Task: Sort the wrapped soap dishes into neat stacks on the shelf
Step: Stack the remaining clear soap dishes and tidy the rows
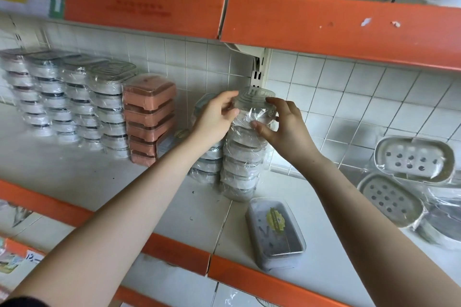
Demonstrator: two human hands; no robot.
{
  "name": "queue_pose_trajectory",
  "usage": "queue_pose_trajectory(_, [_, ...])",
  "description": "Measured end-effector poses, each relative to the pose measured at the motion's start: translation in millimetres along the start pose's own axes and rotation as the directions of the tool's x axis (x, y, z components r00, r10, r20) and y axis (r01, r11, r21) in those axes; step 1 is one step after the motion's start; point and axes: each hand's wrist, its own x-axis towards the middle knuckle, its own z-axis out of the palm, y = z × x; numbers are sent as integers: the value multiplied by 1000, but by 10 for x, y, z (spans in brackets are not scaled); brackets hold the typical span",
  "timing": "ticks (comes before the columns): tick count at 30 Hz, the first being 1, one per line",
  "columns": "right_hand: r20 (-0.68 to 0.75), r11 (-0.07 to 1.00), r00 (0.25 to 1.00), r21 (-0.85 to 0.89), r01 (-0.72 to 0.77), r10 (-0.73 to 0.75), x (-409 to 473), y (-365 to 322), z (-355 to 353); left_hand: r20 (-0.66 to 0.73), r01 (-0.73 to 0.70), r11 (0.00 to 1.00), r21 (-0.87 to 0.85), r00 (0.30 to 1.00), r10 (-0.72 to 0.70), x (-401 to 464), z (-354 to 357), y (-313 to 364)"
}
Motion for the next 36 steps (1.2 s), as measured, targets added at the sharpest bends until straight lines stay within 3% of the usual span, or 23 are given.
queue_pose_trajectory(13, [-88, 1000, 996, 6, -4, 4, -152, -12, 47, -85, -80, 996, 49, 993, 84, -193, 59, -79])
queue_pose_trajectory(18, [-171, 993, 981, 91, -71, 86, -539, 57, 33, -231, -150, 974, 167, 955, 187, -588, 71, -141])
queue_pose_trajectory(21, [-151, 987, 977, 72, -140, 150, -879, 157, 76, -204, -171, 969, 178, 957, 206, -939, 158, -184])
queue_pose_trajectory(27, [-19, 933, 935, -62, -354, 354, -1528, 211, 299, -37, -28, 988, 154, 999, 34, -1409, 470, -474])
queue_pose_trajectory(32, [53, 872, 895, -255, -417, 443, -1793, 207, 449, 33, 99, 977, 187, 994, -107, -1598, 696, -683])
queue_pose_trajectory(36, [50, 840, 890, -359, -408, 454, -1926, 208, 528, 54, 129, 969, 212, 988, -144, -1726, 843, -735])
